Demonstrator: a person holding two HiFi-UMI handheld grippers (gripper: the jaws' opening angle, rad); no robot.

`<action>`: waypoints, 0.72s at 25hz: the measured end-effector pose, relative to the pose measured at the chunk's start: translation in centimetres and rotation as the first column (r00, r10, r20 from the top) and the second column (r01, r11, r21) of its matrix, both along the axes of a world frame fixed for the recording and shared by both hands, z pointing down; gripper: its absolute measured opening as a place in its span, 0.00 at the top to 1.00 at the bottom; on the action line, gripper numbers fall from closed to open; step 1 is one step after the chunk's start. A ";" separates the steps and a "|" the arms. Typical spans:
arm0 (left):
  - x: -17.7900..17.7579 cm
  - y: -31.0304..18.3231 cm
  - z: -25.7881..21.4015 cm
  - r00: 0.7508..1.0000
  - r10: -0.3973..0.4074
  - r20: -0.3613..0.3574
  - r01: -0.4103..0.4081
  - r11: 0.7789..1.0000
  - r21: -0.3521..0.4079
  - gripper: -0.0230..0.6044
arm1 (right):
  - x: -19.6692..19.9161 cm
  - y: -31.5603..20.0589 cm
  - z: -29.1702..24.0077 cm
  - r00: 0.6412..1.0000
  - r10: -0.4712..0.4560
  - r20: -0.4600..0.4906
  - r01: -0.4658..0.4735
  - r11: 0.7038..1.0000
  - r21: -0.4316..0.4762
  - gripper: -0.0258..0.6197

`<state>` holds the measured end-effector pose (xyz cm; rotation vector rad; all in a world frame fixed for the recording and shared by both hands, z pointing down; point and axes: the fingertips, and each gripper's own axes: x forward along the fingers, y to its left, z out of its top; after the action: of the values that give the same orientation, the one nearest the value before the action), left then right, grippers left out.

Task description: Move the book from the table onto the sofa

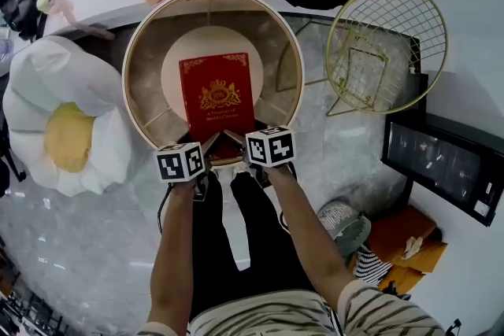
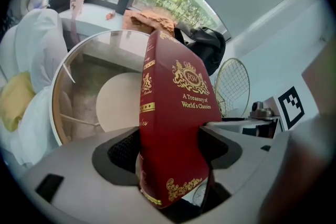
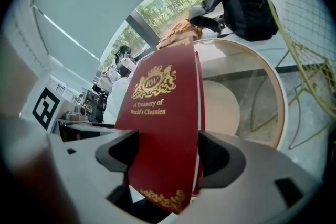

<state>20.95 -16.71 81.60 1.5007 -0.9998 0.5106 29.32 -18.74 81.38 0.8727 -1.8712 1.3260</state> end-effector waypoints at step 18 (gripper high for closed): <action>-1.6 4.6 -16.5 0.989 -0.150 0.005 0.148 0.981 0.124 0.39 | -1.8 3.5 -16.7 0.993 -0.122 -0.004 0.122 0.985 0.122 0.38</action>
<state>19.33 -12.15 65.06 1.5182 -1.1629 0.3590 27.56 -15.28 64.65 0.8032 -1.9922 1.1501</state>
